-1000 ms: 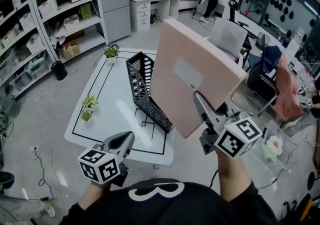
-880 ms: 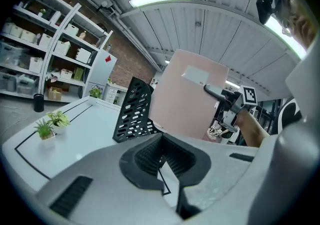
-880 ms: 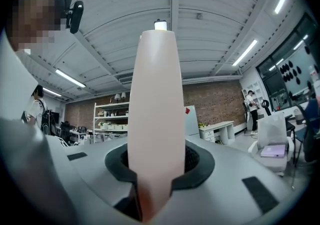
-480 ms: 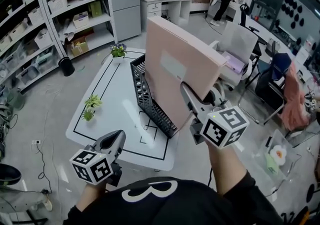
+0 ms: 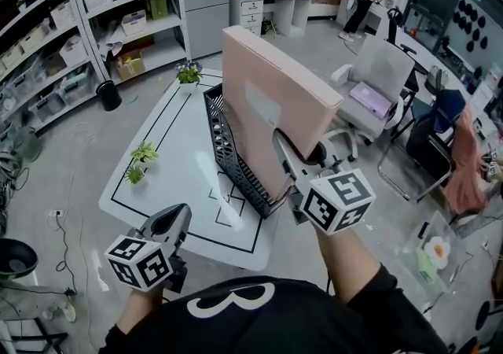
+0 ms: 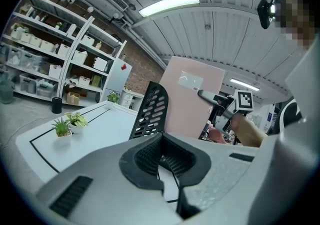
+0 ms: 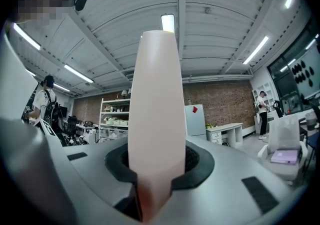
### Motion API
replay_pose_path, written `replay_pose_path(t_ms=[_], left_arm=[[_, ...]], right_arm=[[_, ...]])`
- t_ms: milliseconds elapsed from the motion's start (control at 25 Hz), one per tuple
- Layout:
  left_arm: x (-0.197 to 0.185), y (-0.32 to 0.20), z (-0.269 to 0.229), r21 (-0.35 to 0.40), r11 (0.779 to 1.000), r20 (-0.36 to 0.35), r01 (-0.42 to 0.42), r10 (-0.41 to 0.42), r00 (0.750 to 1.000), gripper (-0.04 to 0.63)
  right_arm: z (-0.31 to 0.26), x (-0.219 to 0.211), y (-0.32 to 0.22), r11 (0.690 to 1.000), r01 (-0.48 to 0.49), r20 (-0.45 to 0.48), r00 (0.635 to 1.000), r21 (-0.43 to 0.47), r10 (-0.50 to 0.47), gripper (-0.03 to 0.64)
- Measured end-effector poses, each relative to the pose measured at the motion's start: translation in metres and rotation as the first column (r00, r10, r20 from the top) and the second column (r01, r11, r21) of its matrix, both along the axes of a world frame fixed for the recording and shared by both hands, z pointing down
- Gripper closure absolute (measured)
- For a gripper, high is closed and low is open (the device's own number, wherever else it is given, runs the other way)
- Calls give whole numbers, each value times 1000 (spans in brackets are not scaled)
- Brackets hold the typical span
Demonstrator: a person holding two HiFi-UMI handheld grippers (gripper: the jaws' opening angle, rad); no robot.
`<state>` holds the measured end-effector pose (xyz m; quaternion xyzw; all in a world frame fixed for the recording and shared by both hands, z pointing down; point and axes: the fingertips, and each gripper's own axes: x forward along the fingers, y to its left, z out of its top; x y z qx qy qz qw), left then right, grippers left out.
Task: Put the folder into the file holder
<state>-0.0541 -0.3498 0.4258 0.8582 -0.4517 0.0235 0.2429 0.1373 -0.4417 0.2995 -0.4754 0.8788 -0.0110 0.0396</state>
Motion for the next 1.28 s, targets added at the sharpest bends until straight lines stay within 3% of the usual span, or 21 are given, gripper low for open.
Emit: replay_pose_path(t_ms=[240, 640, 1280], left_arm=[[-2, -3, 11, -8, 1000, -4, 19, -19, 1000, 589], [-1, -4, 22, -19, 999, -14, 31, -31, 999, 589], [0, -5, 44, -46, 998, -44, 46, -48, 998, 589]], right_arm=[[8, -1, -5, 1000, 14, 16, 1000, 14, -14, 489], [46, -10, -9, 998, 23, 9, 1000, -50, -23, 488], [112, -20, -8, 988, 41, -70, 996, -146, -51, 477]])
